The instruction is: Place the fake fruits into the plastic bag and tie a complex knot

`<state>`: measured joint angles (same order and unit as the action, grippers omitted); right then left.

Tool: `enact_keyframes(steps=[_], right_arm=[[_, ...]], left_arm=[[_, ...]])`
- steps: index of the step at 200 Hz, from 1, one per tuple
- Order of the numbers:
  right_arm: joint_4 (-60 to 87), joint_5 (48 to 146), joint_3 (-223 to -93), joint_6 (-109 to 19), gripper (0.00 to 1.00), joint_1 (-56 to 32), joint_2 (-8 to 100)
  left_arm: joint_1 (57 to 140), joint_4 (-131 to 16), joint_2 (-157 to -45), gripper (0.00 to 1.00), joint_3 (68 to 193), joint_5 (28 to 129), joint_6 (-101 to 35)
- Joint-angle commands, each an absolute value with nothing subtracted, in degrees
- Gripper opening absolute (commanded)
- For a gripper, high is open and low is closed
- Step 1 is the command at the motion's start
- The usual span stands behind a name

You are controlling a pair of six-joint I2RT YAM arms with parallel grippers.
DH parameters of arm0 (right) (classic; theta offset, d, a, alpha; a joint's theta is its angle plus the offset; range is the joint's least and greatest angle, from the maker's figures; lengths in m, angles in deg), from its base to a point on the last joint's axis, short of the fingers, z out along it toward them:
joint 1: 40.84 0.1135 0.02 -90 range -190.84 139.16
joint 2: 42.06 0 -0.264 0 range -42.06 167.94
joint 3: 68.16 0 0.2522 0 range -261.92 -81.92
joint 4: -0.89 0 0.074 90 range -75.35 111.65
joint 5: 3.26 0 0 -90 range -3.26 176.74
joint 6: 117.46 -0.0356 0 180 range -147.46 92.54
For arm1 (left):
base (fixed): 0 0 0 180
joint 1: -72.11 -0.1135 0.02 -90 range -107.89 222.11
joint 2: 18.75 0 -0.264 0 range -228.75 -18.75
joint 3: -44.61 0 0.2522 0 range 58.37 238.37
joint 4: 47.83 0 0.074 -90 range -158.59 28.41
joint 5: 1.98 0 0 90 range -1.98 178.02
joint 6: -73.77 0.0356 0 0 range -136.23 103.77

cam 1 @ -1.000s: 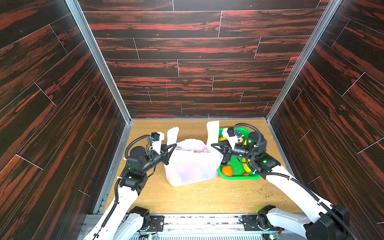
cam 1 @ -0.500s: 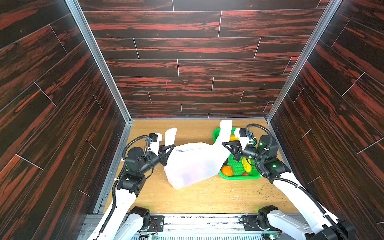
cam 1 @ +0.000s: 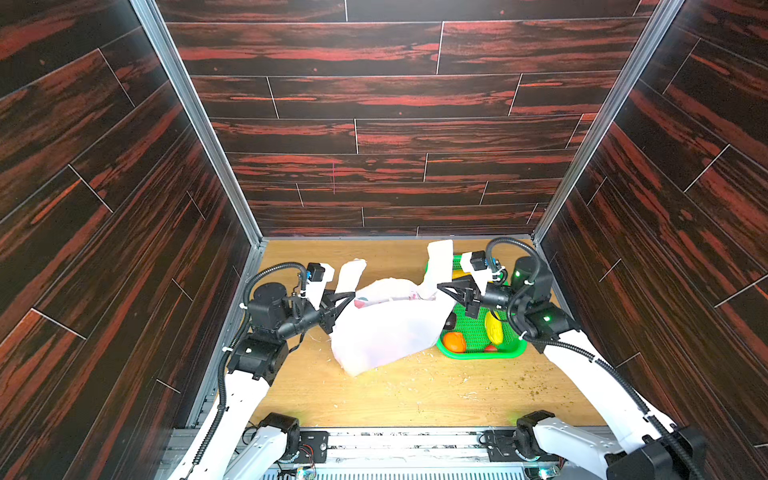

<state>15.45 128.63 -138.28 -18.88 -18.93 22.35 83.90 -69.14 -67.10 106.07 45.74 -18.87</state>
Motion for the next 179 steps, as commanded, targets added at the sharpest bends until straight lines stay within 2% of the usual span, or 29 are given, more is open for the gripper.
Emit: enact_keyframes(steps=[1, 38, 70, 179], right_arm=[[19.04, 129.05, -141.38, -14.19, 0.00, -17.27, 24.23], [17.34, 126.12, -142.85, -16.19, 0.00, -16.21, 27.31], [15.19, 130.97, -142.17, -16.37, 0.00, -15.63, 28.33], [24.30, 132.26, -149.09, -9.63, 0.00, -9.92, 37.04]], left_arm=[[84.74, -75.35, -67.07, 0.00, 108.32, 44.15, -12.25], [86.25, -74.87, -67.09, 0.00, 108.01, 44.77, -10.97], [87.52, -74.09, -68.30, 0.00, 108.52, 42.44, -9.55], [94.23, -83.01, -75.99, 0.00, 114.67, 44.52, -1.72]])
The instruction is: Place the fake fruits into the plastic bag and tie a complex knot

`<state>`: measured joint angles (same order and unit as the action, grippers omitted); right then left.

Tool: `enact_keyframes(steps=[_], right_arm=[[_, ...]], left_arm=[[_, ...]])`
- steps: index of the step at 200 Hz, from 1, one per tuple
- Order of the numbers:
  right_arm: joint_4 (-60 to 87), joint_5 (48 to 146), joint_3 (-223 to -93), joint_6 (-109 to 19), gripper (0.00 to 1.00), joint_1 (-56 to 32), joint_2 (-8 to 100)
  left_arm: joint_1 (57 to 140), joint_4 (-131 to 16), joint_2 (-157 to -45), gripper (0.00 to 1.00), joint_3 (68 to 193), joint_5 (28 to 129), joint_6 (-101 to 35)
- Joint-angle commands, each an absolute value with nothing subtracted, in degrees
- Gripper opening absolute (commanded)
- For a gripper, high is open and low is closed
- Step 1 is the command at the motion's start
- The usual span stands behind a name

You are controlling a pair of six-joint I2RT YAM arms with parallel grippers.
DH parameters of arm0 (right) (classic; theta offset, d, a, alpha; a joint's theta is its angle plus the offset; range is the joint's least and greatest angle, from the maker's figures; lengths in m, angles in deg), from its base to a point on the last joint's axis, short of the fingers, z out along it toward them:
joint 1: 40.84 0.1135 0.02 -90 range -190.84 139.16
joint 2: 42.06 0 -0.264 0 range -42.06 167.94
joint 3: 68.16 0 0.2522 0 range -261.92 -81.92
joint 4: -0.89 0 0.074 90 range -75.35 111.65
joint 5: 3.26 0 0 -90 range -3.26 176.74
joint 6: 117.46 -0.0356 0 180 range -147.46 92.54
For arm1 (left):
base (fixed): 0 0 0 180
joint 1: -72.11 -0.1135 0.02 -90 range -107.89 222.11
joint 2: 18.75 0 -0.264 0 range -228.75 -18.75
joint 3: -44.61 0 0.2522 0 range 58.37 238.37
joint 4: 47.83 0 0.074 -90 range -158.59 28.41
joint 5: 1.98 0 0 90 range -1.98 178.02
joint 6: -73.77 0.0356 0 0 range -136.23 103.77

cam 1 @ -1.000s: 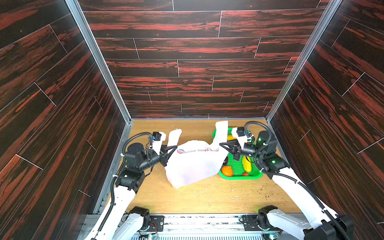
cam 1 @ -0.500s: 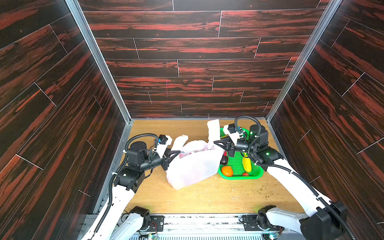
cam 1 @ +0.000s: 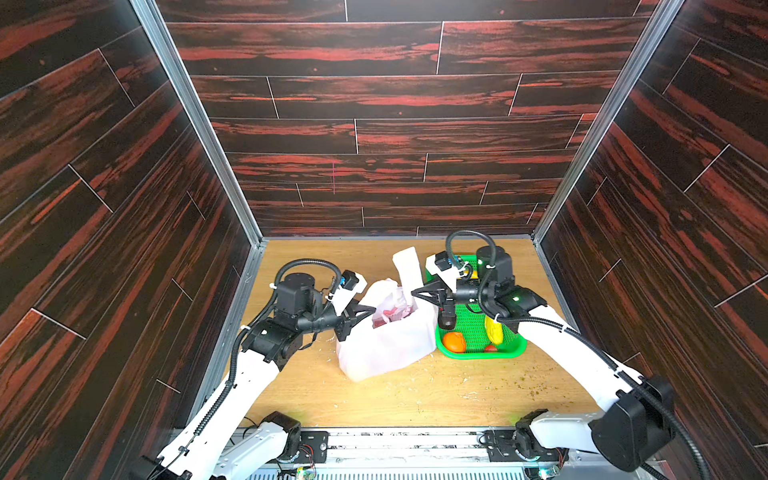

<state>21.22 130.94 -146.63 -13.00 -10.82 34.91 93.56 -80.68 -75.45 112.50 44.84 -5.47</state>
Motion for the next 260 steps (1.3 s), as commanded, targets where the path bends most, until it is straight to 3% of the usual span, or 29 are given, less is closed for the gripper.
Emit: enact_keyframes(steps=[1, 94, 137, 203, 260], right_arm=[[24.40, 132.31, -149.17, -9.62, 0.00, -9.87, 37.09], [23.49, 136.43, -148.81, -7.57, 0.00, -8.86, 38.17], [24.58, 136.84, -148.81, -5.55, 0.07, -8.85, 38.10], [24.47, 137.21, -148.54, -4.00, 0.30, -8.90, 38.28], [24.95, 137.57, -148.38, -1.89, 0.68, -8.98, 37.45]], left_arm=[[94.29, -83.02, -76.02, 0.00, 114.73, 44.56, -1.68], [96.88, -86.45, -80.50, 0.00, 117.35, 45.74, -1.05], [97.29, -86.57, -82.00, 0.00, 118.72, 45.83, -1.21], [98.67, -85.32, -84.11, 0.00, 119.79, 47.35, -2.62], [98.63, -89.05, -86.08, 0.00, 121.92, 48.38, -0.66]])
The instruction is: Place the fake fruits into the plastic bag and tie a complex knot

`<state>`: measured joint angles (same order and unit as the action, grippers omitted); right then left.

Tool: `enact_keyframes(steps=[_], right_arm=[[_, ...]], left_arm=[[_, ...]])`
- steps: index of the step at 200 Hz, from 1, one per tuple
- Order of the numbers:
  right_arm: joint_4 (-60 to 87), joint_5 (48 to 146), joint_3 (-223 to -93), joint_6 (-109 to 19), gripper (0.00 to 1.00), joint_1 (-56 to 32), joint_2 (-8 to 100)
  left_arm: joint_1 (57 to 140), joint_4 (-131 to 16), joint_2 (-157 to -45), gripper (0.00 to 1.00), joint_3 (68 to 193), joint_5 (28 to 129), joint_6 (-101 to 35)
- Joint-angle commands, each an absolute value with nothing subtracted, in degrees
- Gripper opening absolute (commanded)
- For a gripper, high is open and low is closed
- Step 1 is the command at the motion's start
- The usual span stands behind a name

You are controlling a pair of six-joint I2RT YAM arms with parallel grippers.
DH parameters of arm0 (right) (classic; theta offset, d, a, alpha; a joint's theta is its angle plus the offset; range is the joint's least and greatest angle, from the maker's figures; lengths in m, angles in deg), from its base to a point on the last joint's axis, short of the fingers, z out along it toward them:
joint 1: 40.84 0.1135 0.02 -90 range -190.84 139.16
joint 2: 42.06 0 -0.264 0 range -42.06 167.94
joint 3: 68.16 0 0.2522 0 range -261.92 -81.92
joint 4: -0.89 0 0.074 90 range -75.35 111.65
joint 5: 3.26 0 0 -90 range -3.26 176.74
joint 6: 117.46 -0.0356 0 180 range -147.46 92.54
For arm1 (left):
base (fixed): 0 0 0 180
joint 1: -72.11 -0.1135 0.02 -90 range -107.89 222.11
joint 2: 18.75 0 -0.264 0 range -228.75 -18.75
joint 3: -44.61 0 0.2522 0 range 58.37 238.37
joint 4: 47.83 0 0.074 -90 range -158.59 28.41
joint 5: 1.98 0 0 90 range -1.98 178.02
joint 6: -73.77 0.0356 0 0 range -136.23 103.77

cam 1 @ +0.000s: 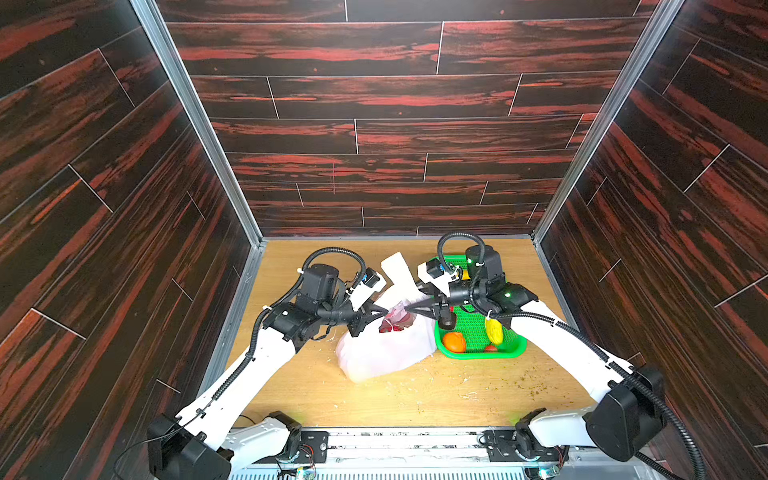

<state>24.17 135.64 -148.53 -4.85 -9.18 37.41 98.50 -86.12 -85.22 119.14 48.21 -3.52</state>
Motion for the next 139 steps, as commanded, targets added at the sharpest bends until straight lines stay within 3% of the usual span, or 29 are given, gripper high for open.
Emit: enact_keyframes(steps=[1, 25, 139], right_arm=[[24.90, 137.60, -148.42, -1.84, 0.69, -8.96, 37.47], [23.24, 137.85, -148.87, -2.41, 0.79, -8.94, 38.04], [18.71, 136.54, -151.78, -5.58, 0.88, -9.04, 41.18]], left_arm=[[98.64, -89.12, -86.12, 0.00, 122.01, 48.38, -0.63], [98.65, -89.80, -86.94, 0.00, 122.57, 48.56, -0.16], [98.65, -90.72, -89.59, 0.00, 125.77, 50.05, 0.94]])
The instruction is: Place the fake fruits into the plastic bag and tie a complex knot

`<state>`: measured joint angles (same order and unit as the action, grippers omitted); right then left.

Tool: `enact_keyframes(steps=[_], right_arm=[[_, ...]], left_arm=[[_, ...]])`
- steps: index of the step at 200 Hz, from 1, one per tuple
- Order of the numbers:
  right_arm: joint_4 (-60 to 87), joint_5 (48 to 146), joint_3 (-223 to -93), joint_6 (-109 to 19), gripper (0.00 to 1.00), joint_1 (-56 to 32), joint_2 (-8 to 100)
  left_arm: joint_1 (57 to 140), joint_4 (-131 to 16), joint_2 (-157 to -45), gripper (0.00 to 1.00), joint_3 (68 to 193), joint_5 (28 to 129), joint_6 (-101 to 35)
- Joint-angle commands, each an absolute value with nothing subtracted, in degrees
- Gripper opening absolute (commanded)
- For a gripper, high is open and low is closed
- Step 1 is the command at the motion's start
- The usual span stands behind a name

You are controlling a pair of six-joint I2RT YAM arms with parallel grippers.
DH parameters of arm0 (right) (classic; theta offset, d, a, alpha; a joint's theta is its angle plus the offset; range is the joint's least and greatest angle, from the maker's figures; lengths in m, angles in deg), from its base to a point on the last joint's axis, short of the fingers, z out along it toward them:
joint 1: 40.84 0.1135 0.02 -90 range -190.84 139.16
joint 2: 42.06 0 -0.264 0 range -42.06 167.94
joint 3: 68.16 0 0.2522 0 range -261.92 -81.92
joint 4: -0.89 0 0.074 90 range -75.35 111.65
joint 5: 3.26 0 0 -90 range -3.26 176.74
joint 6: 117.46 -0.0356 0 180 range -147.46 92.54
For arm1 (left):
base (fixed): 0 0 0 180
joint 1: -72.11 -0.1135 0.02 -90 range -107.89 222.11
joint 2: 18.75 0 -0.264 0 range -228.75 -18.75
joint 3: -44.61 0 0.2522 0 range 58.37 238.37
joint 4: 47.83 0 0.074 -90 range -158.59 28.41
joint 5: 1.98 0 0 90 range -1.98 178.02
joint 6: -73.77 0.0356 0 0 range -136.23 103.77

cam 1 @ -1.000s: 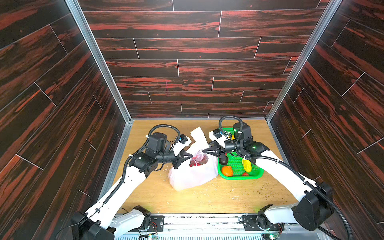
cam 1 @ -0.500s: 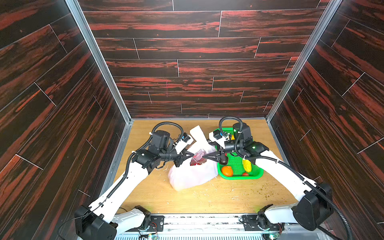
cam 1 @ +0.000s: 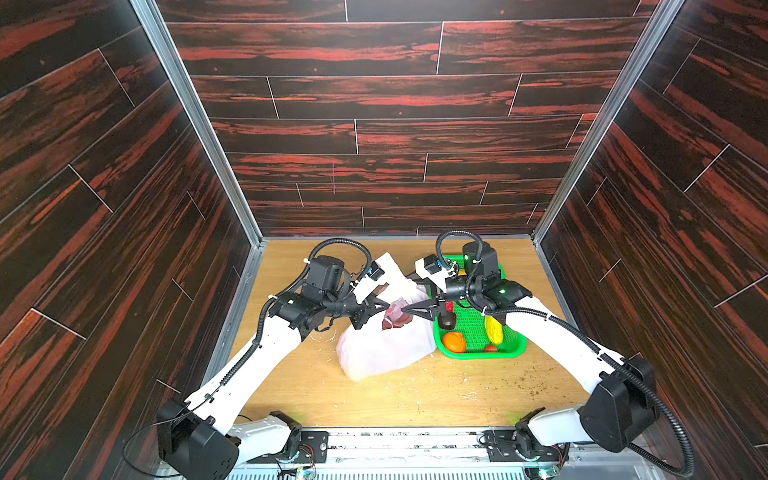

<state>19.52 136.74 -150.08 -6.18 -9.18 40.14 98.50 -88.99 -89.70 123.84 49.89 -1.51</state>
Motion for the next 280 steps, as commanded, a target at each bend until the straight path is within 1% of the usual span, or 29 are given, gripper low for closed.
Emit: enact_keyframes(steps=[1, 27, 54, 96, 129, 230, 247, 280], right_arm=[[18.66, 136.51, -151.75, -5.62, 0.88, -9.03, 41.18], [18.25, 136.95, -152.21, -5.75, 0.92, -9.33, 41.55], [19.72, 138.10, -154.59, -5.10, 0.92, -9.52, 43.40], [19.86, 140.34, -154.78, -5.64, 0.92, -9.89, 44.98], [15.77, 141.20, -152.06, -7.68, 0.91, -9.82, 43.98], [16.28, 141.05, -153.38, -8.83, 0.70, -9.87, 45.99], [16.49, 141.18, -153.85, -8.91, 0.63, -9.82, 46.27], [17.32, 142.14, -154.76, -9.35, 0.41, -9.82, 46.48]], left_arm=[[98.70, -90.74, -89.59, 0.00, 125.73, 50.05, 0.97], [98.78, -90.79, -89.58, 0.00, 125.69, 50.27, 1.23], [98.74, -90.93, -89.92, 0.00, 125.77, 50.35, 1.38], [98.68, -90.68, -90.42, 0.00, 125.88, 50.58, 1.33], [98.74, -90.48, -91.11, 0.00, 126.37, 50.08, 0.99], [98.70, -91.26, -92.49, 0.00, 127.19, 50.12, 0.95], [98.72, -91.61, -92.54, 0.00, 127.31, 50.31, 1.10], [98.76, -91.57, -92.44, 0.00, 127.54, 50.63, 0.97]])
